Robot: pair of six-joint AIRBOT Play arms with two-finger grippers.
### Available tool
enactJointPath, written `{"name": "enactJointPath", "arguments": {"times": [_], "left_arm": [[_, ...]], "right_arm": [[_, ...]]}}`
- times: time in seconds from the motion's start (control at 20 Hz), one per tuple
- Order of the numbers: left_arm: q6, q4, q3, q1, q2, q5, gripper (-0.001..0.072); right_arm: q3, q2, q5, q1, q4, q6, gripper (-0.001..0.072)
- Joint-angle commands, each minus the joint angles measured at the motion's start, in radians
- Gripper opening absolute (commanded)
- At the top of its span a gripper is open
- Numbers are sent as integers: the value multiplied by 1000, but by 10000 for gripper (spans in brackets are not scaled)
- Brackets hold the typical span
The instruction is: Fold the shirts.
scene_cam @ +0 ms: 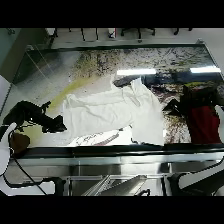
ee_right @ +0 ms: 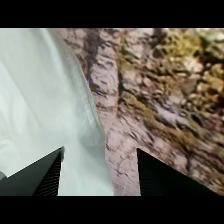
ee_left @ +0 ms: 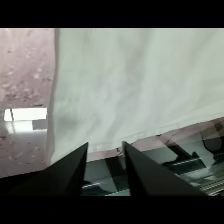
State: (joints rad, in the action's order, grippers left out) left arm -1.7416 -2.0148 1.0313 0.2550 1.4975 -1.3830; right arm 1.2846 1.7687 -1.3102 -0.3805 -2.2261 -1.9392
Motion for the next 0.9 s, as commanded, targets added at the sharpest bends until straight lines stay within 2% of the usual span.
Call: {"name": "enactJointPath", "arguments": {"times": [0.0,0.05,0.2,0.3,0.35,0.55,0.85], "left_arm": [[-3,7,19,54,0,-67,557],[4,7,6,71,0,-64,558],[6,8,-63,128,1,-43,558],[6,6,-120,169,1,-2,558],[6,4,-148,184,1,29,558],[5,-73,-232,167,1,186,558],[-5,-132,-166,-15,2,312,529]], "right_arm": [[0,27,27,31,-13,-8,518],[0,40,37,50,-16,-7,512],[0,56,64,93,-44,-29,312],[0,57,63,104,-76,-40,46],[1,57,63,107,-88,-40,22],[3,56,74,109,-90,-36,22],[3,56,70,109,-90,-37,22]]}}
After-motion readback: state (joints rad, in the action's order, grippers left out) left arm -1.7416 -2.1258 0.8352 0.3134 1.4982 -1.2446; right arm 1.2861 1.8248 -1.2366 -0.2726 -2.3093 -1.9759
